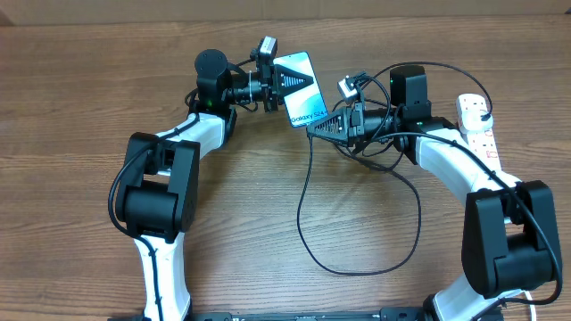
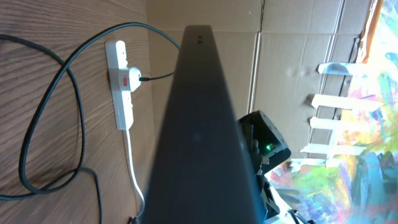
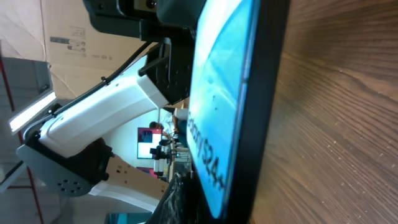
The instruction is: Plug charger to phone and switch on socket
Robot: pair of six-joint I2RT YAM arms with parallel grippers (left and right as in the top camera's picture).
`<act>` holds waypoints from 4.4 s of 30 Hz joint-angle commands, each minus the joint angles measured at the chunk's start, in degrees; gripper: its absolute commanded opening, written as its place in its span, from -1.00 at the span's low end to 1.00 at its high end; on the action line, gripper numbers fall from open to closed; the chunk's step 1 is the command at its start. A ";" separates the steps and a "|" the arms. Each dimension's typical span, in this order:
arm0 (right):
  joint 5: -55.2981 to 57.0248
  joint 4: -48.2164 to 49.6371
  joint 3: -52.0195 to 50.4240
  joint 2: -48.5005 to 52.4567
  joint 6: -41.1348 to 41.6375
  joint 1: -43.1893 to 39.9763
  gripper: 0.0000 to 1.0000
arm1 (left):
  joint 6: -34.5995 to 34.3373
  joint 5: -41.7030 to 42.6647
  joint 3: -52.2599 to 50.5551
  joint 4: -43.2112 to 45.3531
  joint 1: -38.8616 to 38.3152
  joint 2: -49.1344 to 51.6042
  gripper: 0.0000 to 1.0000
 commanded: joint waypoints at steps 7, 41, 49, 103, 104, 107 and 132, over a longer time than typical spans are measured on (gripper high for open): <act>12.26 -12.63 1.36 -1.05 -8.59 -0.24 -0.92 | 3.06 0.22 0.31 0.50 3.91 -0.68 -0.91; 73.26 -27.50 2.23 -1.07 -11.87 16.20 0.77 | 11.61 1.84 0.31 -6.40 6.29 -0.68 -0.91; 74.64 -28.98 2.23 -1.07 -11.39 19.12 0.35 | 12.04 1.55 0.31 -6.40 6.40 -0.68 -0.91; 62.88 -38.01 9.94 -1.05 -20.11 20.96 -0.92 | 17.59 5.55 0.31 -7.39 8.09 -0.68 -0.91; 59.28 -37.79 9.94 -2.03 -21.51 20.02 -0.92 | 18.69 5.97 0.31 -7.89 8.17 -0.68 -0.91; 48.65 -37.27 9.94 -3.76 -25.20 16.31 -0.92 | 20.83 6.32 0.31 -9.57 8.28 -0.68 -0.91; 3.23 -15.65 -0.87 -1.44 -21.33 5.51 -0.92 | 12.76 0.94 0.31 0.79 6.32 -0.68 -0.91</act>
